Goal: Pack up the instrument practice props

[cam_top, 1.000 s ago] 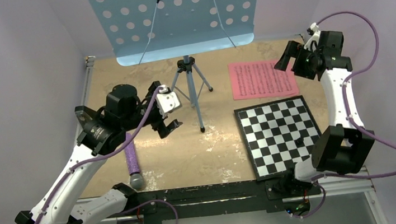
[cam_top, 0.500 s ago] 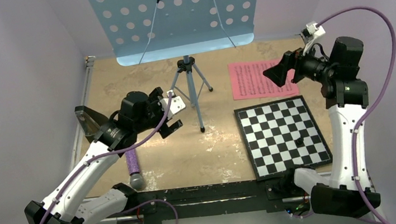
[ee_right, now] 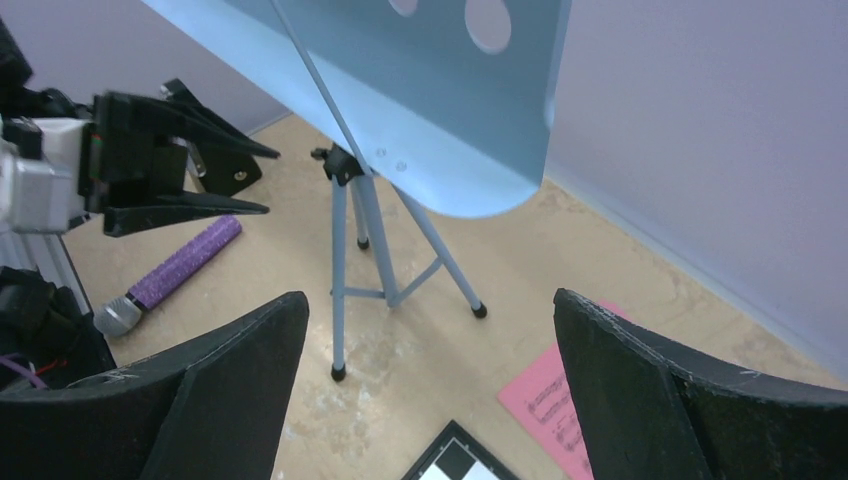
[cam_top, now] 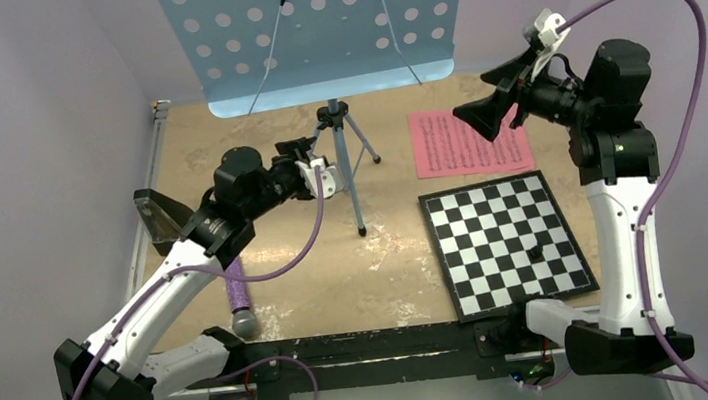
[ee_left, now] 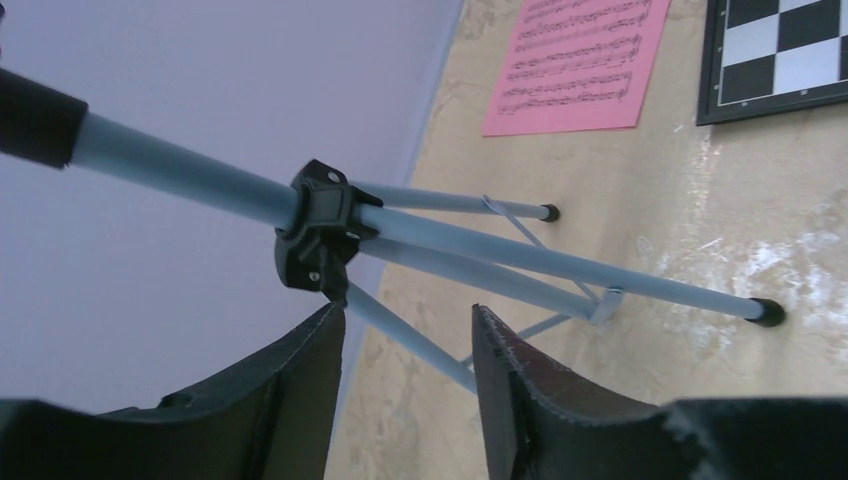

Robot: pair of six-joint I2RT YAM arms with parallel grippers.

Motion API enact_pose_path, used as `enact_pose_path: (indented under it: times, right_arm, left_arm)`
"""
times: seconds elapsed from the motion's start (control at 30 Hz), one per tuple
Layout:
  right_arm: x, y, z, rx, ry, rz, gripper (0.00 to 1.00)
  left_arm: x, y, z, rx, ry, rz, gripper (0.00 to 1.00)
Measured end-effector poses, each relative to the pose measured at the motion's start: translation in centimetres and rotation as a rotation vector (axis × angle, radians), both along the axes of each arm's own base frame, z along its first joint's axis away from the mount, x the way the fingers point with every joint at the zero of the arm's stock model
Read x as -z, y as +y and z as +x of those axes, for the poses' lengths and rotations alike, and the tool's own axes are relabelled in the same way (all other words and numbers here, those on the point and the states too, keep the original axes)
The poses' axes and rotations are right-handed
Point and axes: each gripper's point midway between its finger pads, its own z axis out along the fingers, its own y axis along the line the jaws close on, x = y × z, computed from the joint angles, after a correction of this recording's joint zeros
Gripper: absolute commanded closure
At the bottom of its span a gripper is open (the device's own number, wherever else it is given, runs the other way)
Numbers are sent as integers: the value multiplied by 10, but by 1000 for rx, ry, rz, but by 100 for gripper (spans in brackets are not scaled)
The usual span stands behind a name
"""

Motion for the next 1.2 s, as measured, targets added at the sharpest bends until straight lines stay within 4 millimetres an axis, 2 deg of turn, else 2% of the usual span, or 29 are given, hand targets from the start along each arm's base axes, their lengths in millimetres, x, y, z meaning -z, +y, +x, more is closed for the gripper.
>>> enact_pose_path:
  times: [0.1,0.2,0.3,0.57,0.7,0.83,0.97,1.1,1.2]
  right_arm:
    - [-22,3,7,-20,-43,33,4]
    - [-40,5,18,-33,-71,69,4]
    - [-51,6,34,-42,-80,105,4]
    - [-58,9,85,-67,-56,183,9]
    - [-60,17,96,-113,-51,201,13]
    - [-65,30,91,-186,-51,216,20]
    - [-68,43,78,-261,-40,220,29]
    - [-71,50,64,-308,-35,221,48]
    - [-74,52,54,-323,-38,221,60]
  left_arm:
    - [-6,-8,9,18,-32,11,52]
    - [-14,-12,13,33,-56,13,48]
    - [-22,-14,12,48,-82,13,48]
    - [-23,-15,11,72,-112,43,53]
    - [-23,-15,13,74,-125,57,51]
    - [-23,-12,17,57,-142,72,51]
    - [-32,-3,33,8,-171,76,51]
    - [-52,9,57,-58,-204,65,49]
    - [-60,17,66,-88,-220,62,49]
